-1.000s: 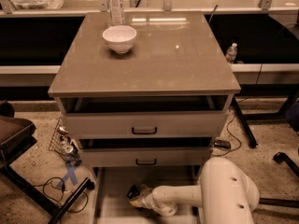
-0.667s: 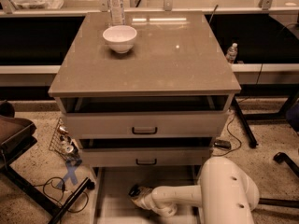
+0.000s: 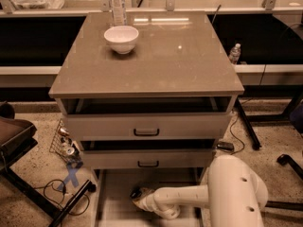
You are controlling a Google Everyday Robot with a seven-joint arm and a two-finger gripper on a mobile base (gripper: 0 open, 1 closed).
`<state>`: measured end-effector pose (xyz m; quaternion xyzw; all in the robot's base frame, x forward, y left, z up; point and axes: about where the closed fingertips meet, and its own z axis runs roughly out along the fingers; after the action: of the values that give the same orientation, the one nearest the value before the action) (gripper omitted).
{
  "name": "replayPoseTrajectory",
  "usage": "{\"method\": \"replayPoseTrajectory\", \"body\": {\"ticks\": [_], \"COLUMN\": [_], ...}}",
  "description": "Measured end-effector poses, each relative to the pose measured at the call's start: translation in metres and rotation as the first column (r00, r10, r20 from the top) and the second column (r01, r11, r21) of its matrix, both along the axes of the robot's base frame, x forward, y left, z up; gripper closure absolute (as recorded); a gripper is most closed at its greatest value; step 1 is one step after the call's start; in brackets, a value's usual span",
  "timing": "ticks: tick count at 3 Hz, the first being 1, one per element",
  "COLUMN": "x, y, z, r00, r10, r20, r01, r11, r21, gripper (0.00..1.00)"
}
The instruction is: Pick rxbar blueberry from bottom drawer and place on counter
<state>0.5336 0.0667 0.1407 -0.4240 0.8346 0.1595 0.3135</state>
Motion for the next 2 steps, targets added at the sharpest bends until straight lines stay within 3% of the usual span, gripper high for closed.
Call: {"method": "replayPoseTrajectory", "body": {"ticks": [1, 2], "x": [0.000, -0.018], "y": [-0.004, -0.009], "z": [0.048, 0.102], "r00": [0.9997, 0.9988], "r10": [-0.024, -0.039], "r20": [0.011, -0.031], "r01": [0.024, 0.035], "r11": [0.999, 0.994], "r21": [-0.035, -0.101], "gripper": [1.00, 1.00]}}
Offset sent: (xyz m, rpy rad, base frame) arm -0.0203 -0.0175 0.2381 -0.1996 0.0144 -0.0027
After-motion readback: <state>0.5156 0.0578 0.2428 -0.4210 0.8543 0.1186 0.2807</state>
